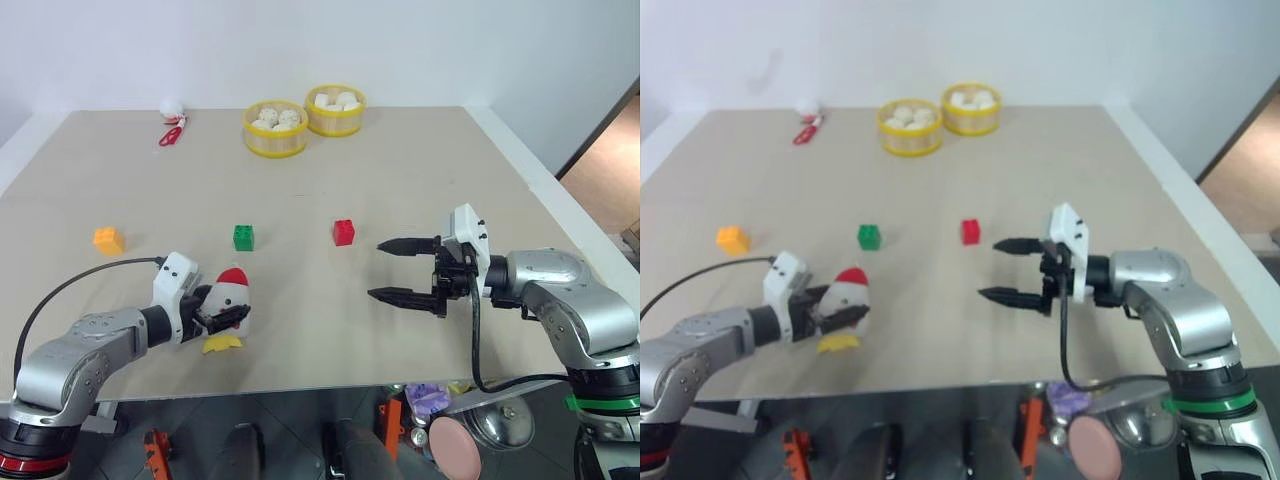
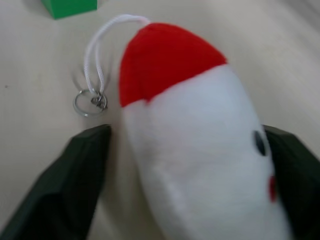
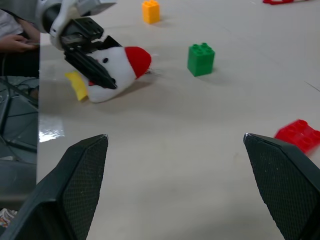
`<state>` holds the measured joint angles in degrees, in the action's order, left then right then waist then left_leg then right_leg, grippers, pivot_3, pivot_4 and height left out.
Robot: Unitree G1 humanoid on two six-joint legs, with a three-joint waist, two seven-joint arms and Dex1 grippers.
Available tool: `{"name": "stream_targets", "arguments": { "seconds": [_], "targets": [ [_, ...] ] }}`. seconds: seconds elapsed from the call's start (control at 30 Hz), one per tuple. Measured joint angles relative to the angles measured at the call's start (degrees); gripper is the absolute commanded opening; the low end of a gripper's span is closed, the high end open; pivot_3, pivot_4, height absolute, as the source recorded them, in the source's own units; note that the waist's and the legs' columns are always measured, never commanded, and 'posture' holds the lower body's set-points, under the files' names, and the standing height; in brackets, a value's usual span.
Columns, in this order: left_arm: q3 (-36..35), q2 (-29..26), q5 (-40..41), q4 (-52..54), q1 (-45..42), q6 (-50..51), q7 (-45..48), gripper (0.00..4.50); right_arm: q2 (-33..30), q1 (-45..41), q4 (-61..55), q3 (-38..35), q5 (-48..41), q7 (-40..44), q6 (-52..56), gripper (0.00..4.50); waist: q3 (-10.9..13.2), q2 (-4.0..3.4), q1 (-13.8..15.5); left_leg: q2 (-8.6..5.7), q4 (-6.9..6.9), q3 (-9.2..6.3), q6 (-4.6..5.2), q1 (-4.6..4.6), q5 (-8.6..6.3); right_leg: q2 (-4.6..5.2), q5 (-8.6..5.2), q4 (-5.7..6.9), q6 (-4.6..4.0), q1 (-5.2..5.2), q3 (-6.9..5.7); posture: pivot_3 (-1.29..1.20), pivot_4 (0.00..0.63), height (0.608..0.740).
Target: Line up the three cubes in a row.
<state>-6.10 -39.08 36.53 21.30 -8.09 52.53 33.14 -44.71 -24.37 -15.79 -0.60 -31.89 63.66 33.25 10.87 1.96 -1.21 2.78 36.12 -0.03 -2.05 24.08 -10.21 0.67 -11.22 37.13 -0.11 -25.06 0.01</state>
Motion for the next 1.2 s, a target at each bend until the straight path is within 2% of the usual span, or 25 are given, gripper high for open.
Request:
{"name": "stream_targets", "arguments": {
  "seconds": [0.17, 0.23, 0.27, 0.4, 0.53, 0.6, 0.73, 0.77, 1.0, 1.2],
  "targets": [
    [0.1, 0.2, 0.0, -0.3, -1.1, 0.7, -0.3, 1.39, 0.0, 1.1, -0.9, 0.3, 0.0, -0.1, 0.1, 4.50, 0.0, 0.01, 0.0, 0.01, 0.01, -0.01, 0.01, -0.08, 0.00, -0.04, 0.04, 0.00, -0.05, 0.02, 0.03, 0.00, 0.150, 0.740],
    [0.0, 0.3, 0.1, -0.4, -1.4, 1.3, -0.4, 1.39, 0.0, 1.1, -0.9, 0.3, 0.0, -0.2, 0.1, 4.50, 0.0, 0.01, 0.0, 0.01, 0.01, -0.03, 0.02, -0.16, 0.01, -0.08, 0.05, 0.00, -0.06, 0.06, 0.05, 0.00, 0.150, 0.740],
    [-0.2, 0.6, 0.2, -0.4, -1.5, 1.7, -0.7, 0.86, 0.0, 1.1, -0.9, 0.4, 0.0, -0.3, 0.1, 4.50, 0.0, 0.01, 0.0, 0.01, 0.01, -0.03, 0.01, -0.23, 0.01, -0.10, 0.05, 0.00, -0.07, 0.10, 0.07, 0.00, 0.150, 0.740],
    [-0.9, 1.2, 0.6, -0.5, -2.2, 2.8, -1.3, 0.05, 0.1, 1.0, -0.9, 0.5, 0.0, -0.3, 0.1, 4.50, 0.0, 0.01, 0.0, 0.01, 0.01, -0.04, 0.02, -0.26, 0.01, -0.12, 0.05, 0.00, -0.07, 0.13, 0.09, 0.00, 0.150, 0.740],
    [-2.3, 2.2, 1.7, -1.9, -3.9, 5.2, -2.5, 0.05, 0.1, 1.0, -0.9, 0.8, -0.4, 0.2, 0.3, 4.50, 0.0, 0.01, 0.0, 0.01, 0.04, -0.05, 0.02, -0.26, 0.02, -0.13, 0.05, 0.00, -0.06, 0.14, 0.10, 0.00, 0.150, 0.740],
    [-5.6, 2.8, 1.8, -4.0, -5.4, 6.1, -5.2, 0.05, 0.1, 1.0, -1.1, 1.9, -0.6, 1.0, 0.3, 4.50, 0.0, 0.05, 0.0, 0.08, 0.07, -0.10, 0.03, -0.23, 0.02, -0.23, 0.06, 0.00, -0.06, 0.11, 0.09, 0.00, 0.150, 0.740],
    [-15.9, 5.3, 1.9, -7.4, -8.8, 8.6, -14.3, 0.05, 1.3, 0.0, -1.5, 4.8, -0.5, 2.5, -0.2, 4.50, 0.0, 0.10, -0.2, 0.16, 0.06, -0.12, 0.02, -0.19, 0.01, -0.36, 0.10, 0.01, -0.05, 0.07, 0.11, 0.00, 0.150, 0.740],
    [-20.6, 6.5, 1.1, -8.0, -10.1, 9.1, -19.4, 0.05, 2.7, -1.5, -1.5, 6.0, -0.4, 2.8, -0.8, 4.50, 0.0, 0.10, -0.2, 0.16, 0.04, -0.12, 0.01, -0.19, 0.01, -0.36, 0.11, 0.01, -0.04, 0.07, 0.12, 0.00, 0.150, 0.740],
    [-31.2, 9.7, -2.9, -8.1, -11.2, 9.9, -33.9, 0.05, 6.7, -7.3, 0.3, 9.8, -0.1, 5.6, -2.2, 4.50, 0.0, 0.35, 0.0, 0.13, 0.06, -0.15, -0.09, -0.07, -0.06, -0.35, 0.26, 0.00, 0.22, 0.05, 0.14, 0.00, 0.150, 0.740],
    [-39.1, 15.2, -8.2, -3.3, -12.2, 7.6, -47.3, 0.05, 11.1, -12.1, 7.4, 14.4, 3.0, 9.7, -6.3, 4.50, 0.0, 0.53, -0.1, 0.11, 0.21, -0.12, -0.09, 0.00, -0.06, -0.33, 0.41, 0.00, 0.20, 0.03, 0.20, 0.00, 0.150, 0.740]
  ]
}}
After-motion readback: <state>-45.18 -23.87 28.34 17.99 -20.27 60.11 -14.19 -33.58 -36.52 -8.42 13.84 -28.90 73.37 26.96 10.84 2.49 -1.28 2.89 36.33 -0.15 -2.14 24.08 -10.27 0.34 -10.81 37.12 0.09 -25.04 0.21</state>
